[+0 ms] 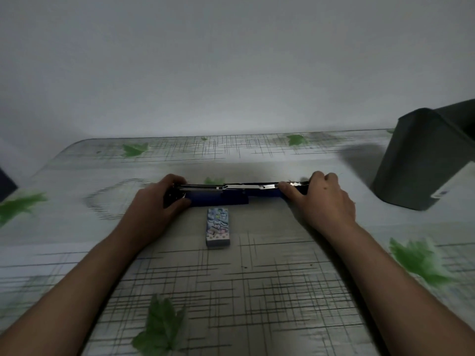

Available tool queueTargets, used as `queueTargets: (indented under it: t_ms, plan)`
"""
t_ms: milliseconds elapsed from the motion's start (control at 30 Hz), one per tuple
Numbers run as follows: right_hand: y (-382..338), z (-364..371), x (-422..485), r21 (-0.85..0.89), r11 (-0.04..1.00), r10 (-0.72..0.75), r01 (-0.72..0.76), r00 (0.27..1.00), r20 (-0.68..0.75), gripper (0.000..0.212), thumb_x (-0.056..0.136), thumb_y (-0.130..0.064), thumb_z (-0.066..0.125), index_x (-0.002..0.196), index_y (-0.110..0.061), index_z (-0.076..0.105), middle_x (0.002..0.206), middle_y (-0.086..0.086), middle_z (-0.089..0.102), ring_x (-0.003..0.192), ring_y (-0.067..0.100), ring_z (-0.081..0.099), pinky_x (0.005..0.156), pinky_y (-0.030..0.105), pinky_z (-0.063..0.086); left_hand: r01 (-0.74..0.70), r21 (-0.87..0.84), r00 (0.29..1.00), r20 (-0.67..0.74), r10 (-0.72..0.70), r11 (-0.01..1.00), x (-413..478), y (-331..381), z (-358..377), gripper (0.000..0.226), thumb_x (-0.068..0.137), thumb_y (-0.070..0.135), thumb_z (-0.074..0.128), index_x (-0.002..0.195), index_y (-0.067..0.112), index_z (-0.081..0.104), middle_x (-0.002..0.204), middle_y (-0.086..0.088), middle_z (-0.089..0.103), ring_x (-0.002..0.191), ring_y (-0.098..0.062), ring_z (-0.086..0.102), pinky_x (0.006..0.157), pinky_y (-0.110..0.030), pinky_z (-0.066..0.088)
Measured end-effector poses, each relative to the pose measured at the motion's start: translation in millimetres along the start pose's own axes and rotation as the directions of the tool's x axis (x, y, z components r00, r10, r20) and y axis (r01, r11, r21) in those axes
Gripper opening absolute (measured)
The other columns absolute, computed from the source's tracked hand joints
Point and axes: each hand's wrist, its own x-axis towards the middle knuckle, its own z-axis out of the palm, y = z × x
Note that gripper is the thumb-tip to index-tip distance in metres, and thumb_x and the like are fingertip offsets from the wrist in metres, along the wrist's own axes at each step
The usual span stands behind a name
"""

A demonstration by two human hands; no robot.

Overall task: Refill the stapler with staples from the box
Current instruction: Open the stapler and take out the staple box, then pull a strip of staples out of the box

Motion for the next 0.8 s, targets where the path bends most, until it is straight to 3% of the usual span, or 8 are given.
queueTargets:
  t_ms: [100,233,367,467,567,700,800]
  plan:
    - [-1,-2,0,-0.037,0.999,0.005,-0.004,1.000,0.006,0.077,0.075,-0.082,0.037,0.108,-0.014,0.051,0.112,0.010,0.048,0.093,0.036,0.056,0.067,0.038,0.035,-0.004,-0.017,1.000,0.002,0.004,1.000,-1,1,0,0.034,0.084,0.027,0.071,0.114,0.025,0.057,0.094,0.007,0.061,0.081,-0.010,0.056,0.065,-0.012,0.036]
    - [-10,-5,-9,-0.042,0.999,-0.031,0.028,0.997,-0.075,0.065,0.081,-0.071,0.043,0.116,-0.017,0.046,0.117,0.011,0.041,0.086,0.038,0.058,0.065,0.038,0.034,0.007,-0.064,1.000,0.009,-0.006,0.998,-3,2,-1,0.036,0.084,0.026,0.071,0.117,0.024,0.057,0.101,0.001,0.065,0.087,-0.013,0.060,0.071,-0.021,0.042]
    - [-29,-9,-16,0.060,0.985,-0.146,0.160,0.970,-0.194,0.049,0.085,-0.057,0.050,0.117,-0.020,0.045,0.114,0.007,0.042,0.077,0.033,0.058,0.063,0.036,0.036,-0.007,-0.038,0.999,-0.047,0.005,0.999,-6,4,-1,0.046,0.083,0.023,0.072,0.126,0.017,0.056,0.114,-0.007,0.063,0.100,-0.018,0.054,0.087,-0.031,0.044]
    - [-47,-7,-26,0.165,0.936,-0.287,0.311,0.946,-0.151,0.043,0.085,-0.060,0.047,0.109,-0.025,0.052,0.103,-0.003,0.049,0.080,0.021,0.058,0.064,0.034,0.042,-0.107,0.026,0.984,-0.141,0.109,0.994,-8,10,-7,0.041,0.084,0.017,0.069,0.123,0.012,0.058,0.121,-0.009,0.060,0.113,-0.023,0.050,0.097,-0.034,0.041]
    - [-66,-2,-38,0.277,0.861,-0.432,0.426,0.901,-0.040,0.050,0.080,-0.067,0.045,0.102,-0.025,0.058,0.091,-0.008,0.051,0.076,0.012,0.055,0.061,0.033,0.049,-0.227,0.077,0.953,-0.188,0.237,0.971,-12,20,-12,0.028,0.084,0.014,0.062,0.113,0.011,0.061,0.110,-0.005,0.062,0.100,-0.014,0.050,0.084,-0.022,0.040]
    - [-80,5,-52,0.249,0.846,-0.506,0.471,0.856,0.100,0.065,0.074,-0.082,0.033,0.104,-0.028,0.056,0.097,-0.010,0.054,0.081,0.011,0.056,0.066,0.038,0.053,-0.268,-0.060,0.963,-0.049,0.266,0.961,-20,33,-12,0.022,0.090,0.026,0.052,0.111,0.022,0.058,0.103,0.008,0.060,0.086,0.002,0.054,0.073,-0.010,0.043]
    - [-86,8,-63,0.169,0.849,-0.523,0.501,0.842,0.133,0.076,0.065,-0.091,0.023,0.104,-0.032,0.050,0.096,-0.012,0.051,0.077,0.009,0.053,0.060,0.032,0.049,-0.286,-0.055,0.956,0.050,0.289,0.957,-23,35,-6,0.023,0.091,0.035,0.047,0.112,0.028,0.054,0.107,0.011,0.059,0.084,-0.001,0.057,0.070,-0.024,0.050]
